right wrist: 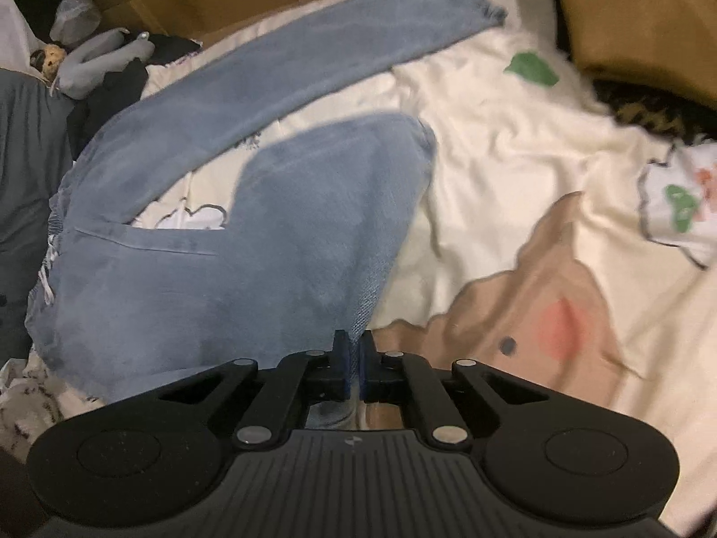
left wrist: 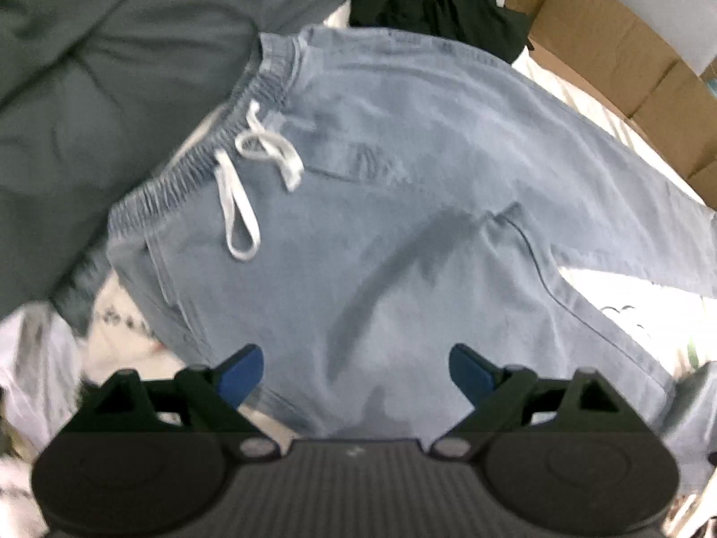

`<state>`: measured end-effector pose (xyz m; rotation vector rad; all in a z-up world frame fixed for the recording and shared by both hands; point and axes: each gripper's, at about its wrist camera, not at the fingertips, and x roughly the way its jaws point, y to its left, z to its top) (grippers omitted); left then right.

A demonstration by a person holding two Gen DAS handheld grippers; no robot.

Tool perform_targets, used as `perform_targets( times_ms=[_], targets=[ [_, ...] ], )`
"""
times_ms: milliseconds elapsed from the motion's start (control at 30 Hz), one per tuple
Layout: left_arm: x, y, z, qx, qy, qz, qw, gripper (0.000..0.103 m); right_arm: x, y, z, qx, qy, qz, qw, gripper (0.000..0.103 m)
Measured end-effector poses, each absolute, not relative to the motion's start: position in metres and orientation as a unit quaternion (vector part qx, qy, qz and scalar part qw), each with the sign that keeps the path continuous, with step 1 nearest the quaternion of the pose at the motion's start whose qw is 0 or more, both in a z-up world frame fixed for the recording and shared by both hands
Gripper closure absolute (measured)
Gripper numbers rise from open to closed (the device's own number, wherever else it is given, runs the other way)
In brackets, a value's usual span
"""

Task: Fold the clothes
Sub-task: 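Close the right tool on the jeans leg hem while the left tool hovers over the waistband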

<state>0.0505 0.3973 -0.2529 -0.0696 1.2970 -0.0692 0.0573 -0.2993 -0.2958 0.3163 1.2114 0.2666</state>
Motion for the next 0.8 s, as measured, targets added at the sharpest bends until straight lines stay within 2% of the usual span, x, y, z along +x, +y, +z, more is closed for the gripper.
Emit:
perform_targets(
  times_ms=[200, 467, 567, 667, 800],
  targets=[
    [0.037, 0.392, -0.26, -0.031, 0.607, -0.051, 0.793, 0.011, 0.029, -0.302, -0.268, 0.144, 0.587, 0.111, 0.789, 0.102],
    [0.03, 0.397, -0.265, -0.03, 0.613, -0.052, 0.788, 0.011, 0.034, -0.306, -0.296, 0.183, 0.593, 0.081, 0.78, 0.097],
    [0.028, 0.4, -0.269, -0.034, 0.618, -0.046, 0.784, 0.011, 0.048, -0.307, -0.305, 0.201, 0.585, 0.081, 0.782, 0.09],
    [0.026, 0.401, -0.273, -0.037, 0.622, -0.043, 0.781, 0.011, 0.068, -0.305, -0.319, 0.22, 0.589, 0.091, 0.772, 0.089],
    [0.023, 0.396, -0.275, -0.03, 0.625, -0.046, 0.779, 0.011, 0.089, -0.294, -0.337, 0.257, 0.596, 0.104, 0.754, 0.073]
  ],
)
